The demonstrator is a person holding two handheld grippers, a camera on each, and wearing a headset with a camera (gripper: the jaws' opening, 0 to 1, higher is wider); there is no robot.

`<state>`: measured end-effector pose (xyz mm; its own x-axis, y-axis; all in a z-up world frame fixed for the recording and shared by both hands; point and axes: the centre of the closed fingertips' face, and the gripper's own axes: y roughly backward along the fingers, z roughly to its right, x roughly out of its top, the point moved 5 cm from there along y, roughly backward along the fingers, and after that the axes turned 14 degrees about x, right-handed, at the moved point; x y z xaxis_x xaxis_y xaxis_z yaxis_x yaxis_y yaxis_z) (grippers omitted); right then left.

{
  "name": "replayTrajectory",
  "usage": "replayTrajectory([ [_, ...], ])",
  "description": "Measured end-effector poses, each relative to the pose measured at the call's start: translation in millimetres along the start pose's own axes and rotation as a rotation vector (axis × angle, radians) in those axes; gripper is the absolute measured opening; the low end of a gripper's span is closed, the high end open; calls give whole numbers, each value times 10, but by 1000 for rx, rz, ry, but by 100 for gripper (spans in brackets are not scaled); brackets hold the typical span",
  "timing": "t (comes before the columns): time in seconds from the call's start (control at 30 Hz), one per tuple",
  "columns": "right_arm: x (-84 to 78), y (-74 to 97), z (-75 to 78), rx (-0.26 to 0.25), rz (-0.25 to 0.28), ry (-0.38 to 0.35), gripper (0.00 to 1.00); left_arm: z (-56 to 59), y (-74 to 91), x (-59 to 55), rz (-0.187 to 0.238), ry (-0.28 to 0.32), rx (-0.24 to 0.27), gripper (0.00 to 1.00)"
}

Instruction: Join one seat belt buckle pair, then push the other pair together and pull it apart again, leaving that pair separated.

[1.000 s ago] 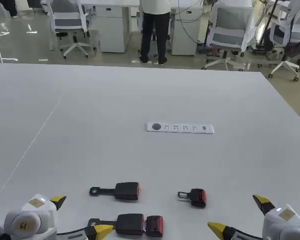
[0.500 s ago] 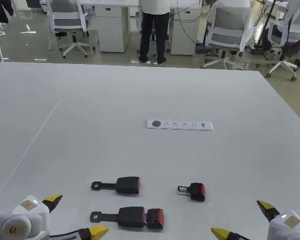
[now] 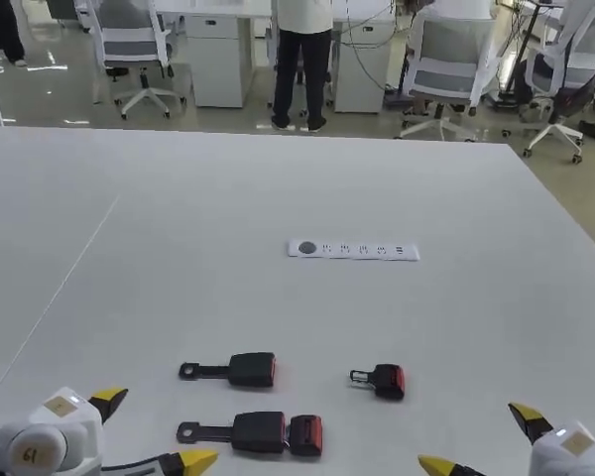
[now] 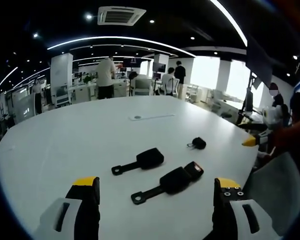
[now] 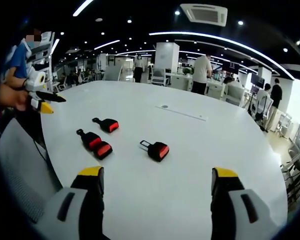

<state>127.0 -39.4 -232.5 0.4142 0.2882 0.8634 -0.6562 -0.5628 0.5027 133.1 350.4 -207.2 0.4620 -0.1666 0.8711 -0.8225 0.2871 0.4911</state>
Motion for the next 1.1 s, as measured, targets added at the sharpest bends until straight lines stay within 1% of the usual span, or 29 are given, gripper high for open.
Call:
replayTrajectory([
  [0.1, -1, 0, 8, -1, -5, 3, 91, -17, -15, -6, 3, 10, 0, 97],
  [0.2, 5, -7, 19, -3, 2, -2, 90, -17, -22, -9, 0, 1, -4, 97],
  [0.27, 6, -15, 22, -4, -2, -1, 90, -14, -23, 4, 2, 10, -5, 97],
  [0.4, 9, -23, 25, -6, 1, -4, 90, 16, -9, 38, 6, 9, -5, 97],
  [0.47, 3, -23, 15, -5, 0, -3, 90, 12, -13, 32, 3, 3, -4, 97],
  [0.53, -6, -22, 0, -2, 0, -7, 90, 28, -4, 39, 7, 11, -9, 97],
  [0.73, -41, -24, -13, 0, -4, -7, 90, 3, -7, 28, 5, 7, -5, 97],
  [0.87, -44, -22, -16, 2, -4, -9, 90, 23, 9, 33, 2, 6, -7, 97],
  [1.1, -49, -30, -21, 6, -8, -7, 90, -5, 3, 20, 1, 9, -4, 97],
])
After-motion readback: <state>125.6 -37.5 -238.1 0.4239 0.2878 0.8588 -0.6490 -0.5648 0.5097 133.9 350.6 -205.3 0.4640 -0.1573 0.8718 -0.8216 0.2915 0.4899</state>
